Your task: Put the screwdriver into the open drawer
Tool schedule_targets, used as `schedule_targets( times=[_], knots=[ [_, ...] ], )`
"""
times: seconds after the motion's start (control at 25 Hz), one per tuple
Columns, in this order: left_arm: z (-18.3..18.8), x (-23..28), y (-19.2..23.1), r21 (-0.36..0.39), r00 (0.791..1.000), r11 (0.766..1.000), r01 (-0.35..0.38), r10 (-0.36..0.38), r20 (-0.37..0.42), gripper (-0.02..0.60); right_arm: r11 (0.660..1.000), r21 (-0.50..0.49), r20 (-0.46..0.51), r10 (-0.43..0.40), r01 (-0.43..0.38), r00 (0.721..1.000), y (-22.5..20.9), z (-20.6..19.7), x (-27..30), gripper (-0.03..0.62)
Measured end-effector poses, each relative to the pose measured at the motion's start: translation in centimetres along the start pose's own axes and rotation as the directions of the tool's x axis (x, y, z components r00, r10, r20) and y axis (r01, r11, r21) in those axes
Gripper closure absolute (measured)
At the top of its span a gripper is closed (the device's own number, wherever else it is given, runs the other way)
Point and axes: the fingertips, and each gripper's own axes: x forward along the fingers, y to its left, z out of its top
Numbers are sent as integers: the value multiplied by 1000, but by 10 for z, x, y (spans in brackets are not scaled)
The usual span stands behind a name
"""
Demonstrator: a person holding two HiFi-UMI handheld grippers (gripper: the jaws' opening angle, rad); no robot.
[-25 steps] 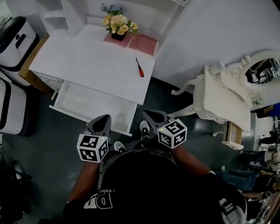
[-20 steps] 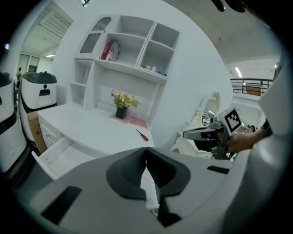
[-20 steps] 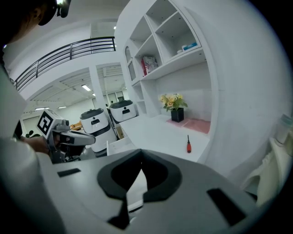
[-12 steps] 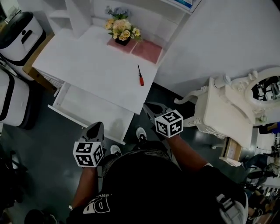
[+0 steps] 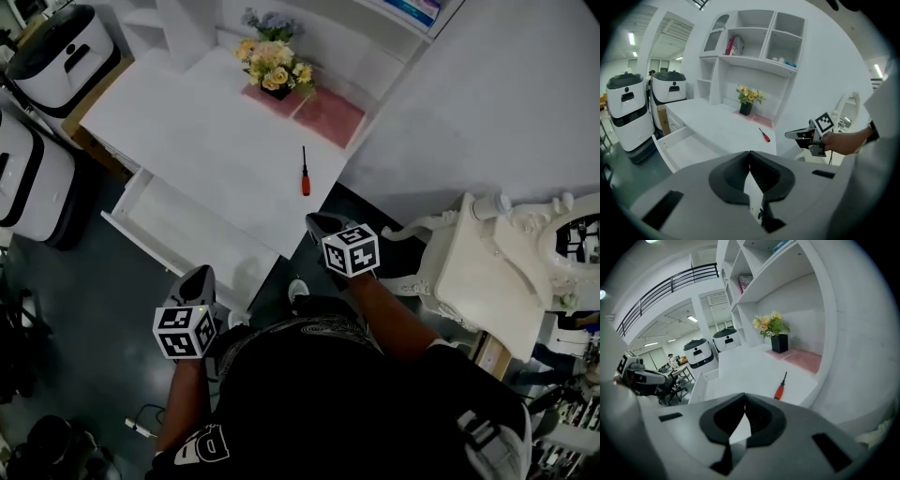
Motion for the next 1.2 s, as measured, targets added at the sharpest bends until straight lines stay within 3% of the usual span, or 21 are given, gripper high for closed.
schedule_targets(
  times=[0.52,0.76,0.96,1.2],
  knots=[
    [3,-3,2,-60,988,987,-151,152,19,566,998,40,-72,-44,47,996,-84,10,76,569],
    [4,-1,5,-110,985,979,-170,172,11,566,995,43,-117,-83,89,990,-110,14,112,524],
    [3,1,8,-104,981,976,-194,195,-1,566,991,49,-167,-118,128,979,-126,13,132,511],
    [3,4,12,-125,980,972,-198,200,-4,566,983,115,-238,-112,143,965,-134,4,148,484]
  ],
)
